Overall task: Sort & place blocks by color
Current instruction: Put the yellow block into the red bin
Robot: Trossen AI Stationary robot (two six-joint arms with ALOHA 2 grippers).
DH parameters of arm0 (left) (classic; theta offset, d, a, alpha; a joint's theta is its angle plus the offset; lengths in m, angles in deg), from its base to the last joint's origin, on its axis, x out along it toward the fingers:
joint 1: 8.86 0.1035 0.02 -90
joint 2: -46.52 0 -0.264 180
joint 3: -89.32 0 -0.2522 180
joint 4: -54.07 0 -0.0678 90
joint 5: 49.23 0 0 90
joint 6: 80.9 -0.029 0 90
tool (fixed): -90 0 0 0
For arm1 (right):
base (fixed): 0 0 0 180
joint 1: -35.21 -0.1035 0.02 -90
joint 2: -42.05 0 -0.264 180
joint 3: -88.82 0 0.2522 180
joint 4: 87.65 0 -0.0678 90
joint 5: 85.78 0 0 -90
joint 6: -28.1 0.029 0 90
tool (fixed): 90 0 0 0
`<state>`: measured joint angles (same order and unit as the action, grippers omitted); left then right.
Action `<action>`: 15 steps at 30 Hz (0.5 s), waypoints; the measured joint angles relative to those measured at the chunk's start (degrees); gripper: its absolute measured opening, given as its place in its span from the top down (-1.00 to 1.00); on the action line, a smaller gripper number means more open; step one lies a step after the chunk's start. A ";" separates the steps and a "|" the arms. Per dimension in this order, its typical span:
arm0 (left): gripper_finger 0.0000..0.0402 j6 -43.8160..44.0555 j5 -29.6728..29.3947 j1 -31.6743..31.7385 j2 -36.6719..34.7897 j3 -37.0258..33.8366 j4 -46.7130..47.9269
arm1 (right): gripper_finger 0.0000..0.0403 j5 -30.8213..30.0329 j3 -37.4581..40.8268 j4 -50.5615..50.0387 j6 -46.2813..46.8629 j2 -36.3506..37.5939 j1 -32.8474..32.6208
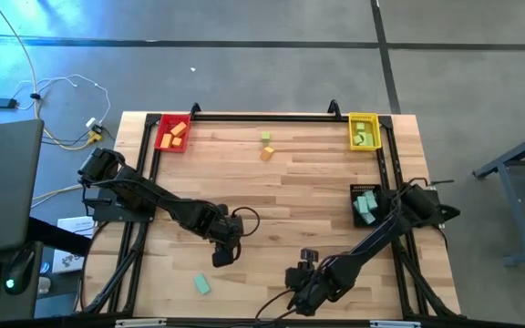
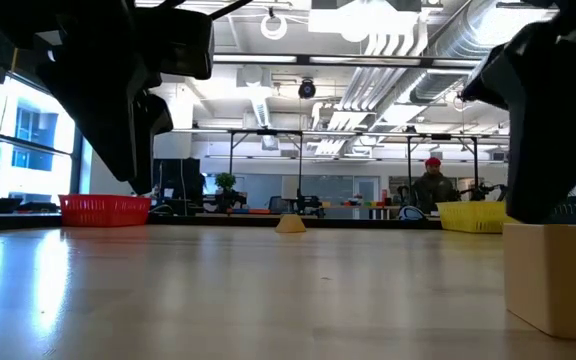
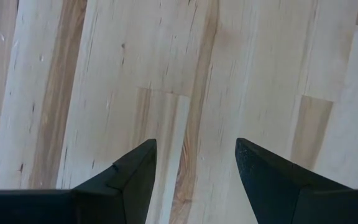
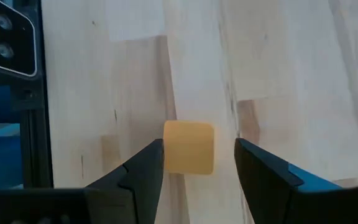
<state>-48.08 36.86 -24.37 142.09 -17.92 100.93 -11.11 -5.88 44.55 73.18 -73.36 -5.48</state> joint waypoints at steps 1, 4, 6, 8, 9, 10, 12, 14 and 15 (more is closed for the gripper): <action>-0.01 0.00 0.00 0.00 0.00 0.00 0.00 | 0.10 0.47 0.02 0.04 0.13 -0.18 0.00; -0.01 0.00 0.00 0.00 0.00 0.00 0.01 | 0.10 0.99 -0.01 0.39 1.19 -0.42 0.00; -0.01 0.00 0.00 0.00 0.00 0.00 0.02 | 0.10 1.01 -0.01 0.46 1.22 -0.42 0.00; -0.01 0.00 0.00 -0.02 0.00 0.00 0.02 | 0.10 0.99 -0.01 0.59 1.27 -0.42 0.01; -0.01 0.00 0.00 -0.02 0.00 0.00 0.02 | 0.10 1.01 -0.01 0.64 1.45 -0.44 0.02; -0.01 0.00 0.00 0.00 0.00 0.00 0.02 | 0.10 1.03 -0.01 0.68 1.45 -0.44 0.02; -0.01 0.00 0.00 -0.02 -0.02 0.00 0.02 | 0.10 1.99 -0.01 0.89 1.46 -0.44 0.01; -0.01 0.00 0.00 -0.02 0.00 0.00 0.02 | 0.10 2.39 -0.01 0.92 1.73 -0.50 0.02; -0.01 0.00 0.00 -0.01 0.00 0.00 0.01 | 0.10 2.40 -0.01 0.95 2.46 -0.53 0.02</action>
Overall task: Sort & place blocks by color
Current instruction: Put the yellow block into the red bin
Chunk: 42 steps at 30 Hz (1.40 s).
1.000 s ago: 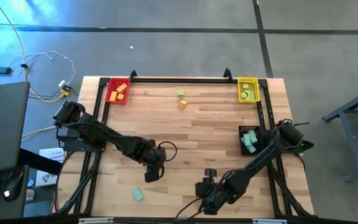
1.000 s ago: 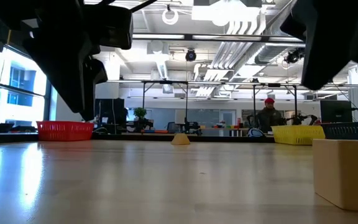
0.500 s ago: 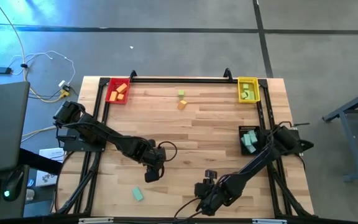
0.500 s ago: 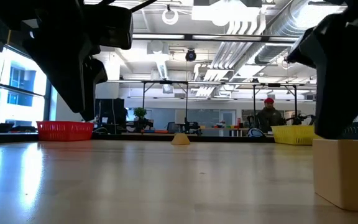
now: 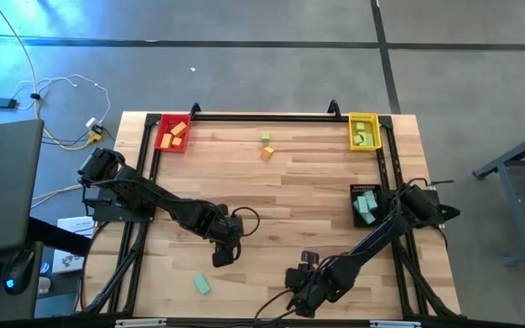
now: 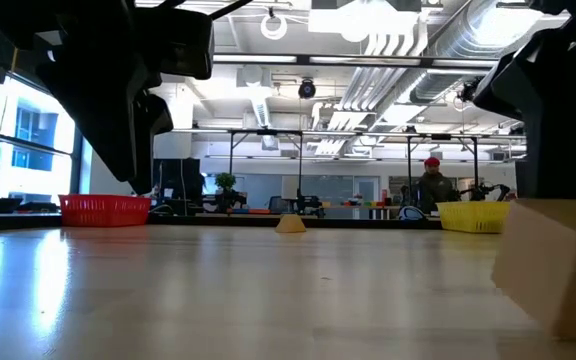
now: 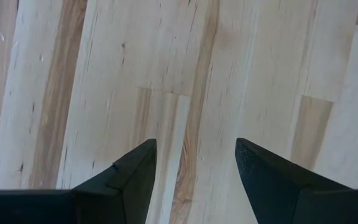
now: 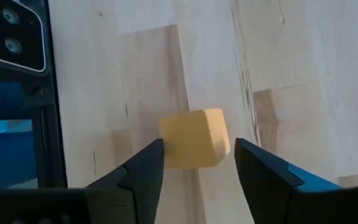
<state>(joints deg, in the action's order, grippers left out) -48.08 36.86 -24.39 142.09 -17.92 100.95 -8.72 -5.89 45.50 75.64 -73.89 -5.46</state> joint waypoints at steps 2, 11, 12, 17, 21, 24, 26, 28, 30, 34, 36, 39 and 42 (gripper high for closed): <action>-0.01 0.00 0.00 0.01 0.00 0.00 0.01 | 0.10 0.20 0.00 0.06 1.32 0.00 0.00; -0.01 0.00 0.00 -0.01 0.00 0.00 -0.01 | 0.10 0.17 0.00 0.27 1.37 0.00 0.00; -0.01 0.00 0.00 -0.01 0.00 0.00 -0.01 | 0.10 -0.22 0.00 0.37 1.25 0.00 0.00; -0.01 0.00 -0.12 0.00 0.00 0.00 -0.01 | 0.10 -0.61 0.00 0.58 0.57 -0.04 0.00; -0.01 0.00 -1.36 0.01 0.00 0.00 -0.01 | 0.10 -0.78 0.00 1.54 0.43 -1.35 0.00; -0.01 -0.02 -1.49 0.01 0.00 0.00 -0.01 | 0.10 -1.16 0.01 2.22 0.43 -2.56 0.00; -0.01 -0.02 -1.49 -0.01 0.00 0.00 -0.01 | 0.10 -2.35 0.02 2.74 0.41 -2.75 0.00; -0.01 -0.02 -1.49 0.00 0.00 0.00 -0.01 | 0.10 -3.56 0.02 2.84 0.42 -2.75 0.00; -0.01 -0.02 -1.49 0.01 0.00 0.00 -0.01 | 0.13 -3.52 0.02 2.75 0.43 -2.75 0.16; -0.01 -0.54 -1.49 -0.01 0.00 0.00 -0.03 | 0.35 -1.68 0.02 2.61 0.45 -2.75 0.66; -0.01 -1.87 -1.49 0.01 0.00 0.00 -0.26 | 0.48 -1.10 0.00 2.67 0.41 -2.67 0.92; -0.01 -3.73 -1.49 -0.01 0.00 0.00 -1.27 | 0.50 -1.23 0.00 2.72 0.43 -2.64 1.02; -0.01 -6.59 -1.49 0.01 0.00 0.00 -3.57 | 0.50 -3.09 0.01 2.45 1.10 -2.54 1.13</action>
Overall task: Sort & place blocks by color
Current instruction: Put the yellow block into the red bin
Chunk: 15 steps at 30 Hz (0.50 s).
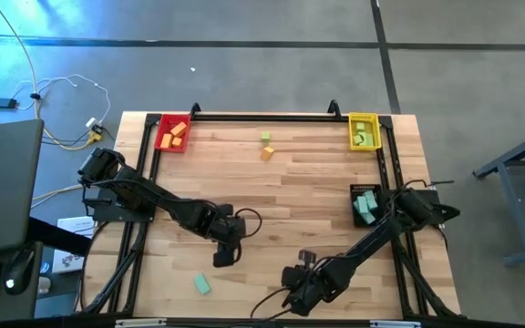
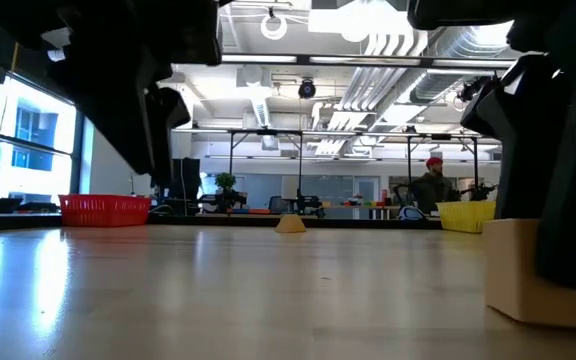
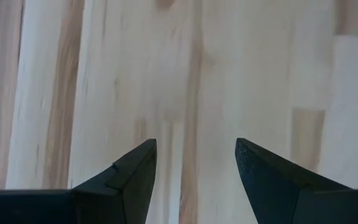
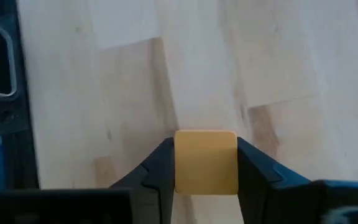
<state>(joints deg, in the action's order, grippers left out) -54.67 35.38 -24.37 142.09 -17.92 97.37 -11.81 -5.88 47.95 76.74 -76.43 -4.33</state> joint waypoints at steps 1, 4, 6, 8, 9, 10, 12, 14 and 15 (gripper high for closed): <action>-0.01 -1.50 0.00 0.00 0.00 0.00 -1.15 | 0.50 -0.57 0.04 -0.13 0.37 0.22 0.15; -0.01 -5.53 -0.01 -0.09 0.00 0.00 -4.93 | 0.50 -3.64 0.06 -0.01 0.91 1.92 0.57; -0.01 -7.90 -0.55 -0.15 0.00 0.00 -7.45 | 0.50 -6.15 0.06 0.13 1.01 3.39 0.88; -0.01 -10.37 -2.19 -0.33 0.00 0.00 -9.62 | 0.50 -8.09 0.06 -0.07 1.04 4.73 1.20; -0.01 -11.68 -3.51 -0.39 0.00 0.00 -10.73 | 0.50 -8.87 0.06 -0.06 1.03 5.50 1.37; -0.01 -12.90 -5.11 -0.50 0.00 0.00 -11.71 | 0.50 -9.93 0.06 -0.03 0.99 6.36 1.56; -0.01 -15.36 -9.71 -0.77 0.00 0.00 -13.75 | 0.50 -12.78 0.06 -0.04 0.89 8.04 1.78; -0.01 -17.24 -15.27 -1.10 0.00 0.00 -15.87 | 0.50 -16.05 0.06 -0.24 0.86 9.46 2.06; -0.01 -18.17 -18.15 -1.19 0.00 0.00 -16.82 | 0.50 -18.33 0.06 -0.47 0.86 10.12 2.16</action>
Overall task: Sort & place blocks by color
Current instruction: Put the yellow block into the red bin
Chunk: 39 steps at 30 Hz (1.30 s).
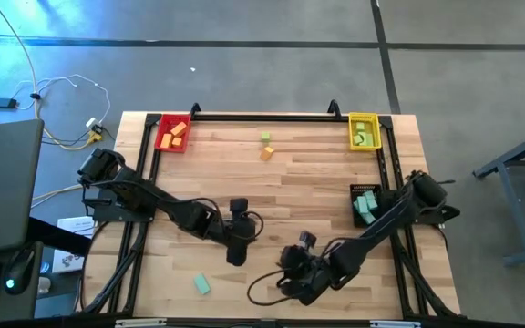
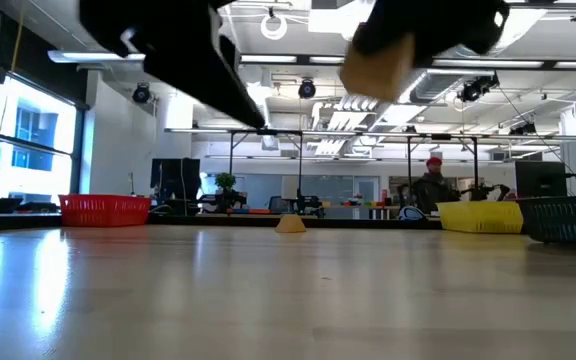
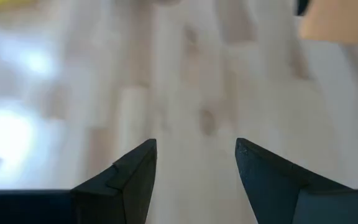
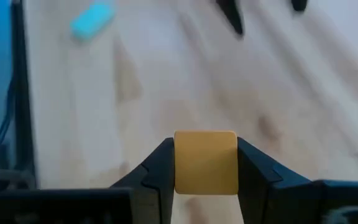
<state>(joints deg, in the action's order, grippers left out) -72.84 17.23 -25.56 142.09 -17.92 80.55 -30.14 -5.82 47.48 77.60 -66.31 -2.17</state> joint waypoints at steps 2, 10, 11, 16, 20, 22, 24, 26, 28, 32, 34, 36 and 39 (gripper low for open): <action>-0.01 -1.64 -5.55 -0.31 0.00 0.00 -1.62 | 0.50 -4.56 0.00 0.02 -0.45 1.55 0.15; -0.01 -10.30 -24.03 -1.07 0.00 0.00 -7.47 | 0.50 -18.18 0.00 0.17 -4.21 7.64 1.91; -0.01 -11.56 -25.74 -1.04 0.00 0.00 -8.26 | 0.50 -19.40 0.00 0.12 -4.73 8.32 2.31; -0.01 -19.35 -33.17 -1.00 0.00 0.00 -14.75 | 0.50 -21.20 0.00 3.07 -10.25 11.28 5.13; -0.01 -28.04 -35.07 -0.53 0.00 0.00 -23.07 | 0.50 -20.71 -0.02 5.23 -15.12 12.13 7.64; -0.01 -31.81 -35.13 -0.30 0.00 0.00 -27.21 | 0.50 -20.72 -0.02 6.48 -16.77 12.15 8.69; -0.01 -34.49 -35.25 0.02 0.00 0.00 -30.47 | 0.50 -20.41 -0.02 6.96 -18.05 12.15 9.64; -0.01 -36.36 -35.72 0.27 0.00 0.00 -32.56 | 0.50 -20.17 -0.02 7.03 -18.47 12.15 10.36; -0.01 -37.75 -36.46 0.54 0.00 0.00 -34.05 | 0.50 -20.29 -0.02 7.21 -18.50 12.15 10.84; -0.01 -39.90 -37.15 1.04 0.00 0.00 -35.82 | 0.50 -20.80 -0.02 8.19 -19.84 12.15 11.70; -0.01 -40.40 -37.05 1.43 0.00 0.00 -36.08 | 0.50 -21.24 -0.02 8.20 -19.97 12.15 12.21; -0.01 -40.71 -36.92 1.94 0.00 0.00 -36.13 | 0.50 -22.33 -0.02 8.21 -20.27 12.15 12.73; -0.01 -41.25 -36.67 2.58 0.00 0.00 -36.30 | 0.50 -22.85 -0.02 8.67 -21.50 12.15 13.81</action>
<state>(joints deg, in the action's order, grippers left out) -114.09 -19.44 -22.98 142.09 -17.92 44.26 -52.99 -5.84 56.15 56.10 -54.16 11.64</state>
